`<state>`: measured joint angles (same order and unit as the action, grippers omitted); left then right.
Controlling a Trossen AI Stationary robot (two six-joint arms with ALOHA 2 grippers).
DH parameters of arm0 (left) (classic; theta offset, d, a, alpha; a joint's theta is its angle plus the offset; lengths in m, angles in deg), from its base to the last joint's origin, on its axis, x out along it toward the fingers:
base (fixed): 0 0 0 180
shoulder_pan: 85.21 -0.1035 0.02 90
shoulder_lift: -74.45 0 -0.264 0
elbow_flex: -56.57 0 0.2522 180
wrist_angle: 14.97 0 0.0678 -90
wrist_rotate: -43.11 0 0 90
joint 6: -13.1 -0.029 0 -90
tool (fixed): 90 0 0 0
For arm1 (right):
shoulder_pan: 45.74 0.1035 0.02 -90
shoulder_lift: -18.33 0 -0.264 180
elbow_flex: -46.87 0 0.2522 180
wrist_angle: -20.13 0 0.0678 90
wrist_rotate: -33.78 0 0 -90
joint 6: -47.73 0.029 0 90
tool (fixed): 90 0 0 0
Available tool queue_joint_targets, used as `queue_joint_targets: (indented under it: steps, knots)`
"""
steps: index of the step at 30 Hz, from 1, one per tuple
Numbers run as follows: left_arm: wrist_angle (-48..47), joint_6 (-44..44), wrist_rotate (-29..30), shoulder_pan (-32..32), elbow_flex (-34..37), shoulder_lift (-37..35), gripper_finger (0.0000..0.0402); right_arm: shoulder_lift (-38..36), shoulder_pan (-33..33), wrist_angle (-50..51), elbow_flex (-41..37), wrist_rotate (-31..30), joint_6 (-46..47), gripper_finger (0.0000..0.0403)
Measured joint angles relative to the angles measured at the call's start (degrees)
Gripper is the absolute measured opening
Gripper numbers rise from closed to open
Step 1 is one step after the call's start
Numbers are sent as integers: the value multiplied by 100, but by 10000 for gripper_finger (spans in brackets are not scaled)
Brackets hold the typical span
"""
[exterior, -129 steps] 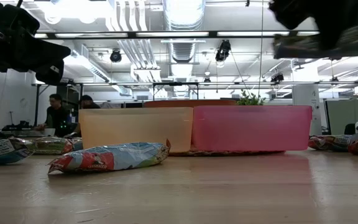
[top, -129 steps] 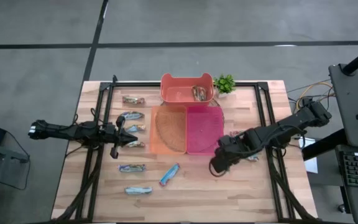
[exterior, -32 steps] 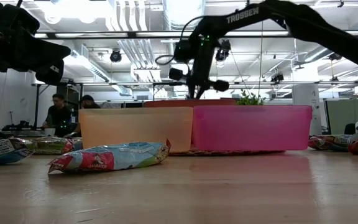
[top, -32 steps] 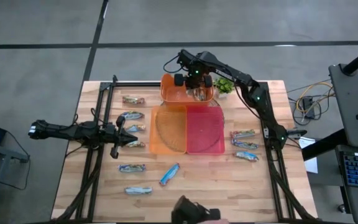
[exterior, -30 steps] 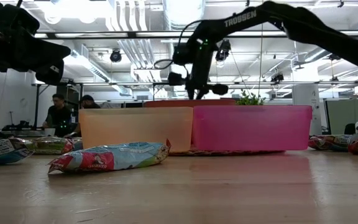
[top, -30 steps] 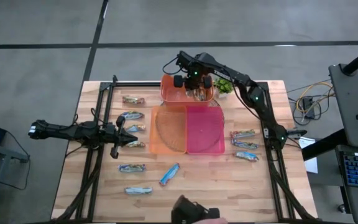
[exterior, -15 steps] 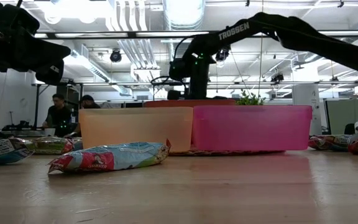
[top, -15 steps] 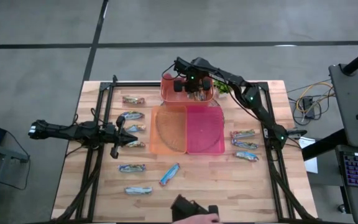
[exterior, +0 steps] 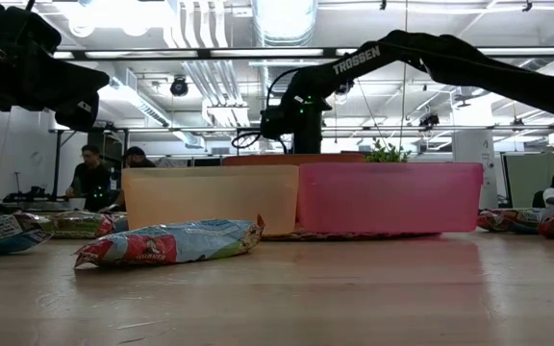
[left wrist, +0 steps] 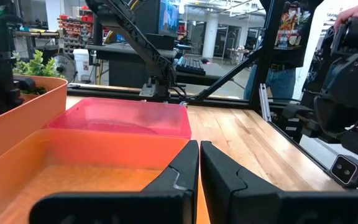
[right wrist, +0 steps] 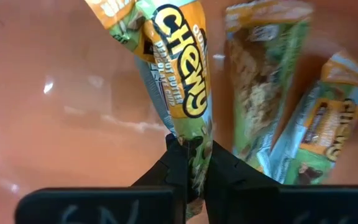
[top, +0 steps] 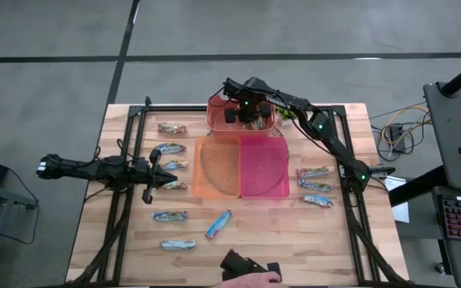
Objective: Pick and place Granola Bars by type
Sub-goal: Put the yellow granola bar into the orange bin, then put the blue granola bar into the light orange bin
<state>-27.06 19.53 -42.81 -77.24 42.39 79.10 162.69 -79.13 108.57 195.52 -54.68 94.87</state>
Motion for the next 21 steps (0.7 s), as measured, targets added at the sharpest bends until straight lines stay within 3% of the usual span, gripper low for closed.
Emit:
queue_joint_targets:
  steps: [15,21]
  knots:
    - [0,0,0,0,2,1,0,-287,-57,-46,2,-24,-134,150]
    - [0,0,0,0,0,0,0,-778,-63,-174,7,-28,-761,176]
